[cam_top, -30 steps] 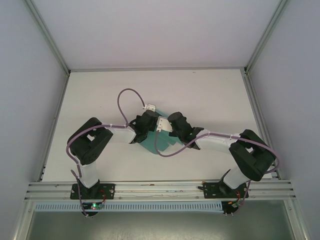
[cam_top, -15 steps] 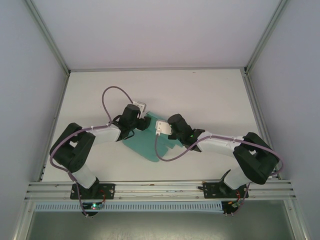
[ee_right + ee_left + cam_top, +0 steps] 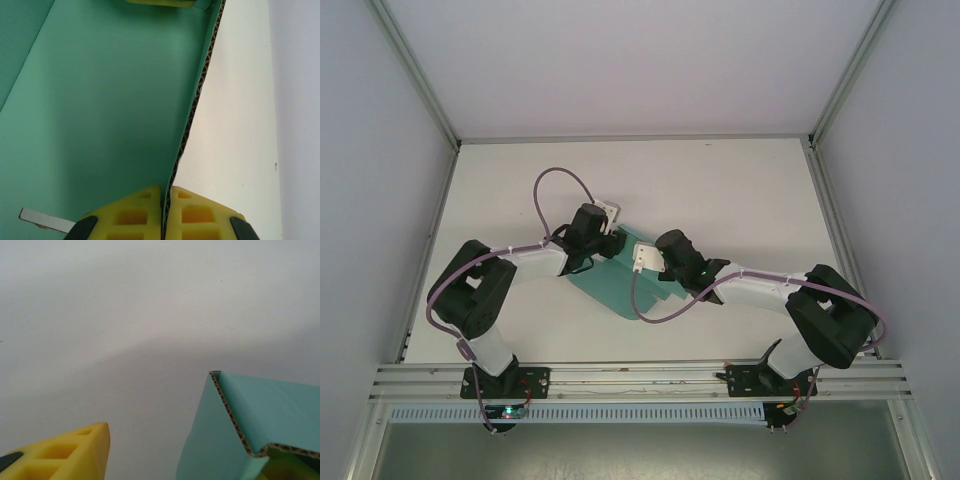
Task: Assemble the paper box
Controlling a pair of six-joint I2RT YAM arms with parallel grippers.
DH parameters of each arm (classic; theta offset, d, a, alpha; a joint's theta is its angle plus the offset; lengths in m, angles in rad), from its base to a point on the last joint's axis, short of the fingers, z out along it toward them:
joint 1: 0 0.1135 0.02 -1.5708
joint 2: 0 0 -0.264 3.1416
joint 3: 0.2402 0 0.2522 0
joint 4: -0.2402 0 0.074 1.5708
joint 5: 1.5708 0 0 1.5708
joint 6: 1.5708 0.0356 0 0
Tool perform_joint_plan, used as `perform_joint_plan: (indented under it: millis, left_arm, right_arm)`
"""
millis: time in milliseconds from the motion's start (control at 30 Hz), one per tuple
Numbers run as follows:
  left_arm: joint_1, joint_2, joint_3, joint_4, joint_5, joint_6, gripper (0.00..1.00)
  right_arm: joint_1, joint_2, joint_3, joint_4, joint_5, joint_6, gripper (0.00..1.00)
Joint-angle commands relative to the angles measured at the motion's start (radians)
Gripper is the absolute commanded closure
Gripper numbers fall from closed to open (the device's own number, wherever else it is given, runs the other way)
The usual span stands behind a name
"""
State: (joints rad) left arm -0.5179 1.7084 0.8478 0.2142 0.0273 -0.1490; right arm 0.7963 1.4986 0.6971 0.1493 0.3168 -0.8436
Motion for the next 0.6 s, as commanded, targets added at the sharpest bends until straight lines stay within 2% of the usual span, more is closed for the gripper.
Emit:
perform_joint_plan:
  millis: [0,33,100,167,267,333,467,533,567]
  left_arm:
    - [-0.012,0.021,0.009,-0.075,-0.106,0.030,0.47]
    - [-0.014,0.022,0.005,-0.075,-0.123,0.026,0.49]
    - [-0.016,0.030,0.003,-0.080,-0.144,0.019,0.60]
    - [-0.015,0.041,0.013,-0.098,-0.148,0.019,0.65]
    - [-0.016,0.058,0.023,-0.100,-0.141,0.015,0.79]
    - [-0.017,0.063,0.022,-0.089,-0.155,0.010,1.00]
    - [-0.035,0.038,-0.010,-0.036,-0.306,0.003,1.00]
    - [-0.040,0.006,-0.027,-0.017,-0.322,0.006,1.00]
    - [-0.042,-0.009,-0.032,-0.011,-0.322,0.006,1.00]
  right_arm:
    - [0.015,0.005,-0.018,-0.076,-0.008,-0.042,1.00]
    - [0.015,0.005,-0.018,-0.076,-0.006,-0.042,1.00]
    - [0.015,0.002,-0.020,-0.073,-0.008,-0.042,1.00]
    - [0.013,0.003,-0.019,-0.073,-0.006,-0.041,1.00]
    - [0.011,0.003,-0.018,-0.072,0.003,-0.044,1.00]
    - [0.012,-0.001,-0.018,-0.067,0.010,-0.044,1.00]
    - [0.010,-0.011,-0.018,-0.057,0.013,-0.017,1.00]
    - [0.008,-0.019,-0.019,-0.038,0.012,0.014,0.99]
    - [0.009,-0.025,-0.021,-0.023,0.013,0.036,0.93]
